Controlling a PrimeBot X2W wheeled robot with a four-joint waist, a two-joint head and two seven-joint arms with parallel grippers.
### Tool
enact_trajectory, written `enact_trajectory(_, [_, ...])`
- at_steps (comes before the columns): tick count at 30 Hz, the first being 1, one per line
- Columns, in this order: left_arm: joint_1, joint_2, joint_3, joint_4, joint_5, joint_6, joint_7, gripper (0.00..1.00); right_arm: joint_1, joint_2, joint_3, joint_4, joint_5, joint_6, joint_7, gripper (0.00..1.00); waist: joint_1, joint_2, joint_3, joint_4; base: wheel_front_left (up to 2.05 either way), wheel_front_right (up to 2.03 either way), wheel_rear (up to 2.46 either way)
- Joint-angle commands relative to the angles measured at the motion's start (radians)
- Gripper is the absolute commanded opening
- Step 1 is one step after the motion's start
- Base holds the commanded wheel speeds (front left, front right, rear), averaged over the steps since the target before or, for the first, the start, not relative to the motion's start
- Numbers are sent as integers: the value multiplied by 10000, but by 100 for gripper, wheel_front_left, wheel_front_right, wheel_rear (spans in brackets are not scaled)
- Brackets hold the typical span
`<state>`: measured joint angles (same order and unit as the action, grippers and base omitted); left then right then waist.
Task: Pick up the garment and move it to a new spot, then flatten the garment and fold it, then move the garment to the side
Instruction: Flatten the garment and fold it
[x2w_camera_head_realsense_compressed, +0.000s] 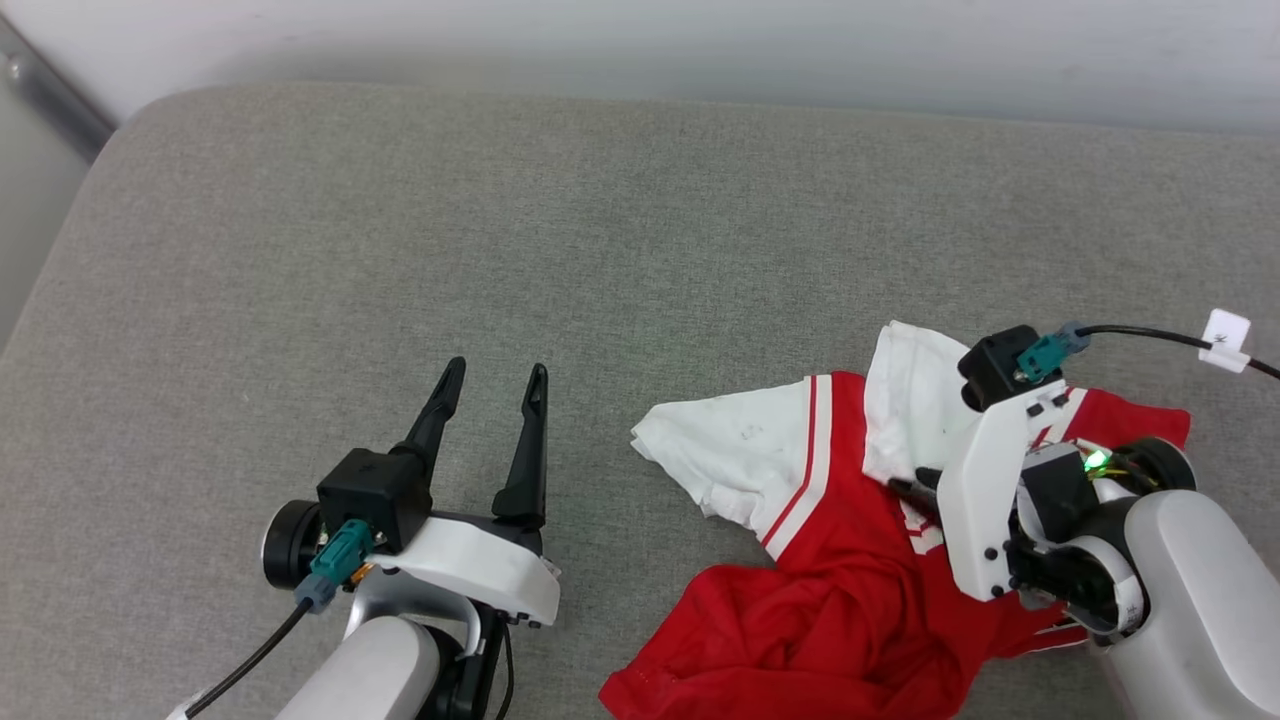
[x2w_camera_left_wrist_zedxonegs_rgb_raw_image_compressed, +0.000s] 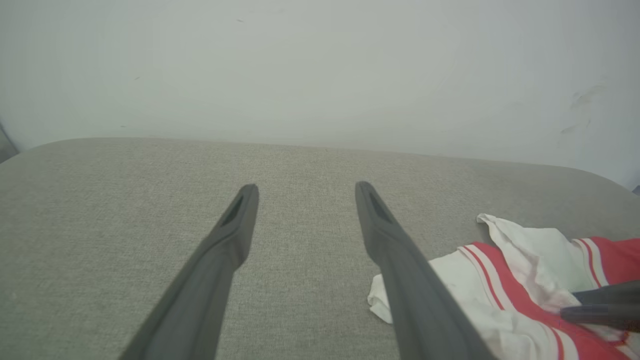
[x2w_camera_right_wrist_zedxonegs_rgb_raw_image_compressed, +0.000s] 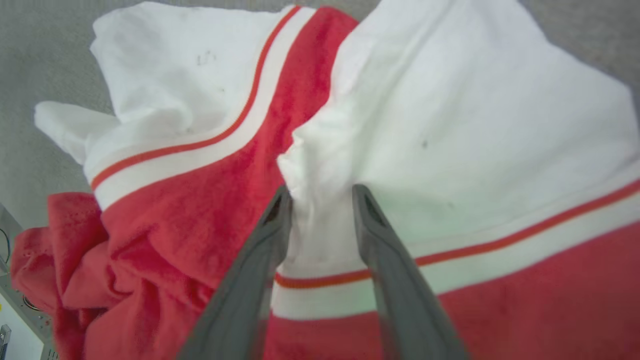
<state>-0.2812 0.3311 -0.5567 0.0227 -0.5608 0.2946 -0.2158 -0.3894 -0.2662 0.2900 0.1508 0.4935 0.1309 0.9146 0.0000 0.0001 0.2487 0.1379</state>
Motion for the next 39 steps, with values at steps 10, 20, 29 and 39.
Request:
enact_trajectory(10, [228, 185, 175, -7, -61, 144, -89, 100, 264, -203, -1361, -867, -131, -3, -1121, 0, 0, -1, -352, -666, 0, 0, 0])
enact_trajectory(20, [575, 408, 299, -175, -207, 330, -7, 100, 2817, 1207, -5949, -1638, -810, -3, -1880, 0, 0, -1, -652, -1342, 0, 0, 0])
enact_trajectory(29, [785, 562, 308, -333, -290, 470, 177, 100, 4181, 2066, -7549, -338, -1093, -3, -2763, 100, 0, -1, -750, -1525, 0, 0, 0])
enact_trajectory(39, [1159, 716, 354, -292, -416, 601, 302, 100, 3622, 2146, -6716, -670, -1527, -3, -6185, 100, 0, -1, -1240, -1539, 0, 0, 0])
